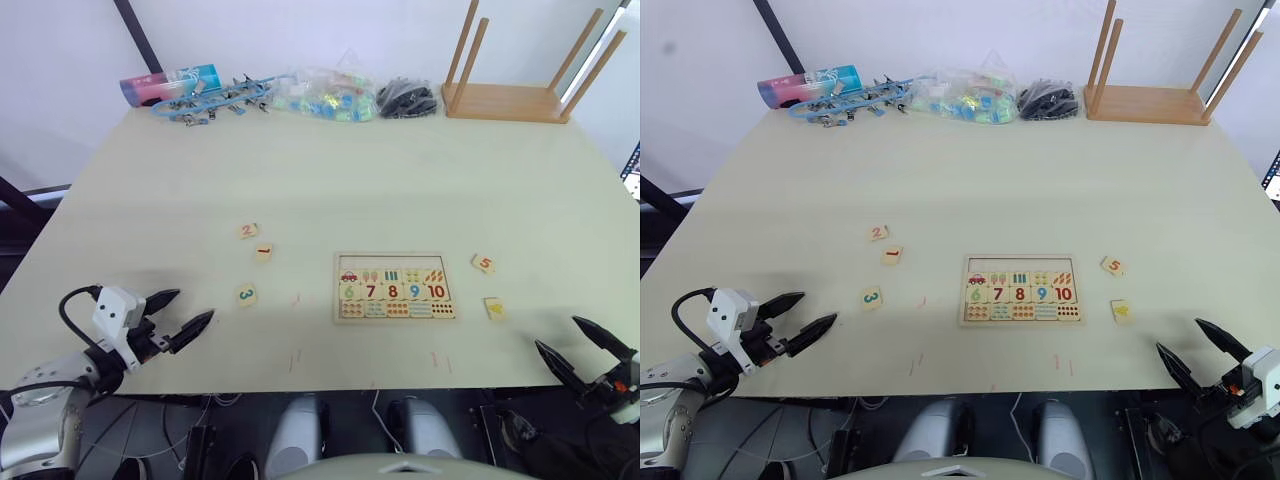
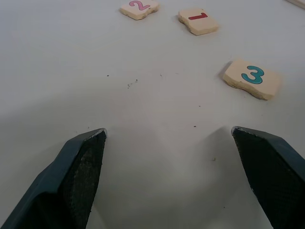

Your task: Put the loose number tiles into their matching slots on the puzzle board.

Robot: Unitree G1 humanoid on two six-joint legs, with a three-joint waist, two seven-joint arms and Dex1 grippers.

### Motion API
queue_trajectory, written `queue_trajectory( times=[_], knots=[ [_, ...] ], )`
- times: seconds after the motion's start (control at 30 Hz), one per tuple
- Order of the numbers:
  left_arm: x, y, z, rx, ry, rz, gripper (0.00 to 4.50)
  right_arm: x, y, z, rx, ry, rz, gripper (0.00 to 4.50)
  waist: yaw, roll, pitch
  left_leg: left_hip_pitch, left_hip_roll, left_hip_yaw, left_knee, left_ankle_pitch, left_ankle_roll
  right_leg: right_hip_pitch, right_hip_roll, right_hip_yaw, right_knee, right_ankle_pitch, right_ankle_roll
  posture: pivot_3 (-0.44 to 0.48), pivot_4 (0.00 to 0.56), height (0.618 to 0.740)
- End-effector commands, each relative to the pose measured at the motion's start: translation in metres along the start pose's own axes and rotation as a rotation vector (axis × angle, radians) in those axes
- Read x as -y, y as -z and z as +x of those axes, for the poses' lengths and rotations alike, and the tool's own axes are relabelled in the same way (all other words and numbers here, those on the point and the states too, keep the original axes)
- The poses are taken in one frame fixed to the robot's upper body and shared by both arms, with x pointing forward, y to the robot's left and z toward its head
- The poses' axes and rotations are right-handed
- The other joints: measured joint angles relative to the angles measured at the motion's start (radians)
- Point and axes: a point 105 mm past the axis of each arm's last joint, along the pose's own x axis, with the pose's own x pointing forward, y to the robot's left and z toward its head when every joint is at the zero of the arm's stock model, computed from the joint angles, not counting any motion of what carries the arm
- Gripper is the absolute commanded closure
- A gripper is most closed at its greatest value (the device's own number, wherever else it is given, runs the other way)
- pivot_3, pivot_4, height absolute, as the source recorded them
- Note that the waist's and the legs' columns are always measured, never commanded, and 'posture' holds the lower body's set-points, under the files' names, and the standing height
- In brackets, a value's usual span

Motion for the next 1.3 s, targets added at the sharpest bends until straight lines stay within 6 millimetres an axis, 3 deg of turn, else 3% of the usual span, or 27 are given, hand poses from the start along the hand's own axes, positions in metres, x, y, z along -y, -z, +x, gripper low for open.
queue_trajectory(
  times=[0.03, 0.57, 0.97, 1.13, 1.3],
  knots=[
    [-0.005, -0.003, -0.003, 0.005, 0.003, 0.026, 0.0, 0.008, -0.011, -0.003, 0.024, 0.02, -0.041, 0.11, 0.0, 0.0, 0.0, 0.0, 0.0, 0.0, 0.0, 0.0, 0.0, 0.0, 0.0, 0.0, 0.0, 0.0, 0.0, 0.0, 0.15, 0.737],
    [-0.012, 0.005, -0.004, 0.014, 0.017, 0.022, 0.0, 0.009, -0.015, -0.001, 0.023, 0.007, -0.064, 0.11, 0.0, 0.001, 0.0, 0.001, 0.0, 0.001, -0.002, 0.001, 0.001, 0.0, -0.016, -0.025, 0.0, 0.0, 0.0, 0.0, 0.15, 0.737],
    [-0.016, 0.007, 0.0, 0.008, 0.047, 0.047, 0.0, 0.009, -0.015, 0.0, 0.028, 0.0, -0.073, 0.11, 0.001, 0.002, -0.001, 0.001, -0.001, 0.001, -0.003, 0.002, 0.003, 0.001, -0.015, -0.027, 0.0, 0.0, 0.0, 0.0, 0.15, 0.737],
    [-0.018, 0.001, 0.003, 0.01, 0.09, 0.076, 0.0, 0.005, -0.017, 0.002, 0.038, -0.014, -0.073, 0.11, 0.002, 0.002, -0.001, 0.001, -0.001, 0.001, -0.002, 0.002, 0.003, 0.001, -0.014, -0.028, 0.0, 0.0, 0.0, 0.0, 0.15, 0.737],
    [-0.025, -0.022, 0.019, 0.009, 0.211, 0.166, 0.0, -0.006, -0.026, 0.003, 0.066, -0.087, -0.068, 0.11, 0.005, 0.001, -0.001, 0.001, -0.002, 0.003, -0.002, 0.002, 0.003, 0.001, -0.008, -0.032, 0.0, 0.001, 0.001, 0.0, 0.15, 0.737]
  ],
)
